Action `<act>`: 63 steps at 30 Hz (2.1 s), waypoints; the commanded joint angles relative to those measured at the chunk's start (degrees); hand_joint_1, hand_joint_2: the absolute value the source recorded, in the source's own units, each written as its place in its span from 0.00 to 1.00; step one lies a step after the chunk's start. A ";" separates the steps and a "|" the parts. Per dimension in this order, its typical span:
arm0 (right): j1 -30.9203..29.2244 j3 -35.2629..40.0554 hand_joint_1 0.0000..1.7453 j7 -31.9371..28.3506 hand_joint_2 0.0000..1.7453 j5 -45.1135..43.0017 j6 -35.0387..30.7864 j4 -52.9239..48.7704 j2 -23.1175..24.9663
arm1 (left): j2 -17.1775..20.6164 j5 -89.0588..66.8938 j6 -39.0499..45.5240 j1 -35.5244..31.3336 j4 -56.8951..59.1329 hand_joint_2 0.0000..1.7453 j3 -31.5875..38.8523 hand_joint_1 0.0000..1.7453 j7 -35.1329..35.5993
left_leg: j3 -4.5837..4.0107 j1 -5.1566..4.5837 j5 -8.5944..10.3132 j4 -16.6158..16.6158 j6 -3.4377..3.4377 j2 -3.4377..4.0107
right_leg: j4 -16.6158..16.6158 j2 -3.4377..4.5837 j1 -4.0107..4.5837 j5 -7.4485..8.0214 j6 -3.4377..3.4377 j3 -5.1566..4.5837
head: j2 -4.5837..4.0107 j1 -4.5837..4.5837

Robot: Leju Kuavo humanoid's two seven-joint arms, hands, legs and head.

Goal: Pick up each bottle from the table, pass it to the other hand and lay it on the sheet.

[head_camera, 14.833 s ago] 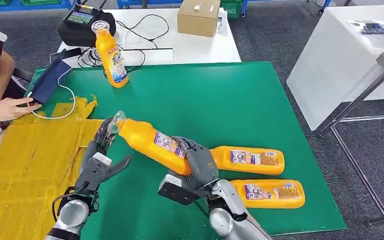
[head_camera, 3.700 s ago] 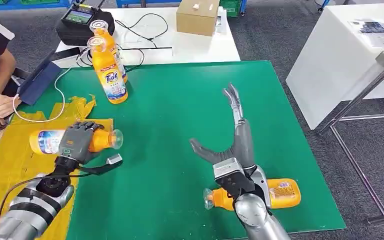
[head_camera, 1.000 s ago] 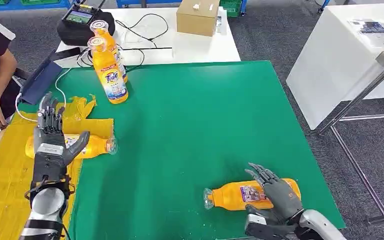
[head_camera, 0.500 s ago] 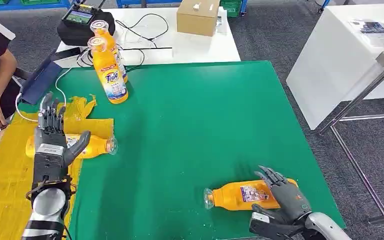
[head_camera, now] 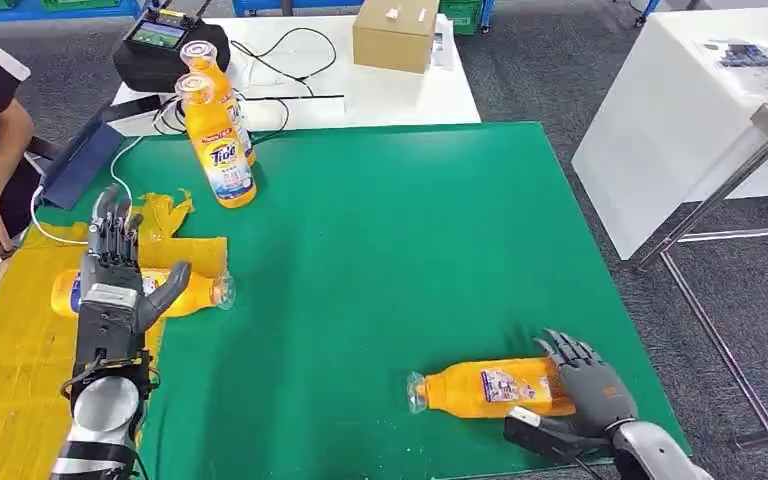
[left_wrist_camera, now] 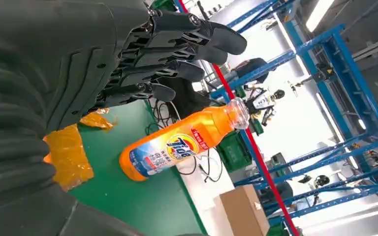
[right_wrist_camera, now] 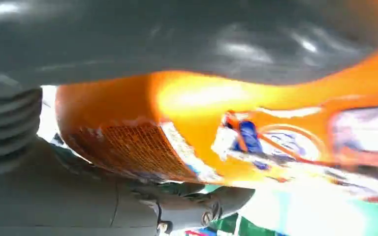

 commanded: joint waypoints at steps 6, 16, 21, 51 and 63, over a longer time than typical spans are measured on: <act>-7.02 0.09 0.91 -1.13 1.00 5.24 -2.40 9.20 8.36 | -0.49 -0.17 0.09 -0.70 1.15 1.00 -1.40 0.00 1.04 | 0.49 0.03 -0.04 -0.22 0.08 0.18 | -0.22 -0.11 0.11 0.00 -0.19 0.46 | 0.00 0.00; -8.86 -1.66 1.00 -1.70 1.00 9.71 -5.86 9.48 12.26 | -0.67 -0.38 -0.14 -0.25 0.43 1.00 -1.24 0.00 1.53 | 0.34 0.06 -0.03 -0.11 0.05 0.14 | -0.16 -0.10 0.11 0.01 -0.12 0.33 | 0.00 0.02; -11.14 -4.93 1.00 -3.64 1.00 10.29 -13.69 5.09 19.64 | -0.84 -0.47 -1.47 1.01 -1.64 1.00 -1.69 0.00 2.43 | 0.23 0.05 -0.01 -0.08 0.02 0.26 | -0.09 0.06 0.09 0.06 -0.11 0.17 | 0.00 0.00; -22.73 -4.03 1.00 -19.61 1.00 -16.89 -24.94 5.97 36.80 | 2.48 10.58 -21.21 -1.99 2.68 1.00 -17.19 0.00 4.46 | 0.25 0.04 0.02 -0.11 0.05 0.21 | -0.05 -0.02 0.09 0.02 -0.14 0.21 | 0.00 0.02; -26.36 4.82 1.00 -27.69 1.00 -24.83 -19.28 9.38 38.98 | 2.85 16.27 -30.67 -7.59 10.23 1.00 -23.83 0.00 3.48 | 0.25 0.05 0.02 -0.11 0.04 0.16 | -0.04 -0.06 0.10 0.01 -0.15 0.22 | 0.00 0.02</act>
